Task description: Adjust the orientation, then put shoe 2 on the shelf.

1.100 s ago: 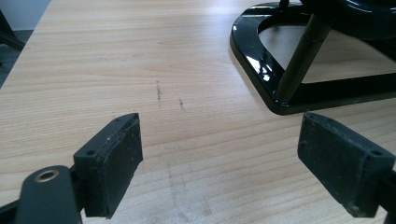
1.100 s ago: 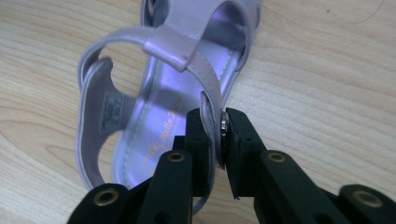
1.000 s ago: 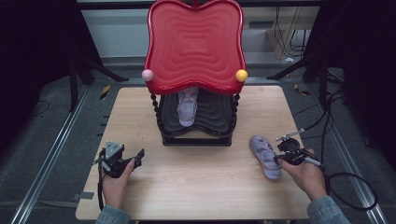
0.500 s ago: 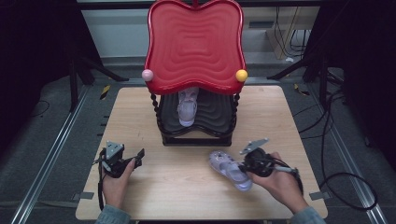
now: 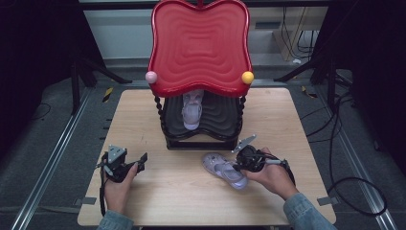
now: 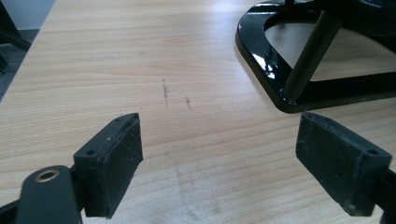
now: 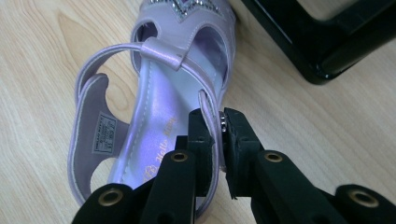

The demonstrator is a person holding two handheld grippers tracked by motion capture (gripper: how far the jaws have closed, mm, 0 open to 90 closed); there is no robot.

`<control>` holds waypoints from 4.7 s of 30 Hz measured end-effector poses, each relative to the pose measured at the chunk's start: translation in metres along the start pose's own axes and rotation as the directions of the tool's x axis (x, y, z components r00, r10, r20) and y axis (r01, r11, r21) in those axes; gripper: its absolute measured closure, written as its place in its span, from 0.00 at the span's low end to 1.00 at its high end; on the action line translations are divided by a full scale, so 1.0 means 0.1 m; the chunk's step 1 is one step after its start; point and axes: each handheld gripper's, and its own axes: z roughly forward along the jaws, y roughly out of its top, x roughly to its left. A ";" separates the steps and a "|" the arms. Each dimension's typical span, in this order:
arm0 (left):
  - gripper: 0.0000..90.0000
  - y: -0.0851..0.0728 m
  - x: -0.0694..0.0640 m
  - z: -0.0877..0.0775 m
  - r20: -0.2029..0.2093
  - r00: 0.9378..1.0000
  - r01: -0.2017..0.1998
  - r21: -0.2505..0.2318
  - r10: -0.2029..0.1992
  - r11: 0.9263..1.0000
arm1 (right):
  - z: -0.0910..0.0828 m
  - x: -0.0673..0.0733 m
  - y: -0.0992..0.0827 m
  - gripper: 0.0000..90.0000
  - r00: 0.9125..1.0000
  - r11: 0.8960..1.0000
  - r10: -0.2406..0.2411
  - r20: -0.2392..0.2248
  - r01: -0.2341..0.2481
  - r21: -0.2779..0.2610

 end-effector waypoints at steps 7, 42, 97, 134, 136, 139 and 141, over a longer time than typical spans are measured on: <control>0.15 -0.01 0.00 0.01 0.005 1.000 -0.005 0.017 0.005 1.000 | 0.06 -0.01 -0.09 0.88 1.000 0.999 0.029 0.009 -0.030 0.026; 0.12 -0.03 0.02 0.04 -0.007 1.000 0.010 0.043 -0.010 0.999 | -0.36 0.59 0.18 0.62 1.000 1.000 0.013 0.028 -0.013 0.006; 0.08 -0.04 0.02 0.07 -0.005 1.000 -0.005 0.064 0.005 0.998 | -0.10 0.44 0.00 0.96 0.981 0.989 0.130 -0.143 -0.139 -0.050; 0.05 -0.07 0.03 0.10 0.007 1.000 -0.024 0.093 0.024 0.995 | -0.59 0.42 0.13 0.96 0.948 0.883 0.183 -0.261 -0.276 -0.380; 0.05 -0.07 0.03 0.10 0.006 1.000 -0.025 0.092 0.024 0.995 | -0.61 0.42 0.15 0.96 0.945 0.874 0.188 -0.269 -0.285 -0.393; 0.05 -0.07 0.02 0.11 0.009 1.000 -0.030 0.097 0.029 0.995 | -0.63 0.42 0.19 0.96 0.946 0.864 0.189 -0.264 -0.288 -0.412; 0.05 -0.07 0.02 0.11 0.009 1.000 -0.031 0.098 0.030 0.995 | -0.64 0.41 0.21 0.96 0.945 0.855 0.197 -0.261 -0.295 -0.426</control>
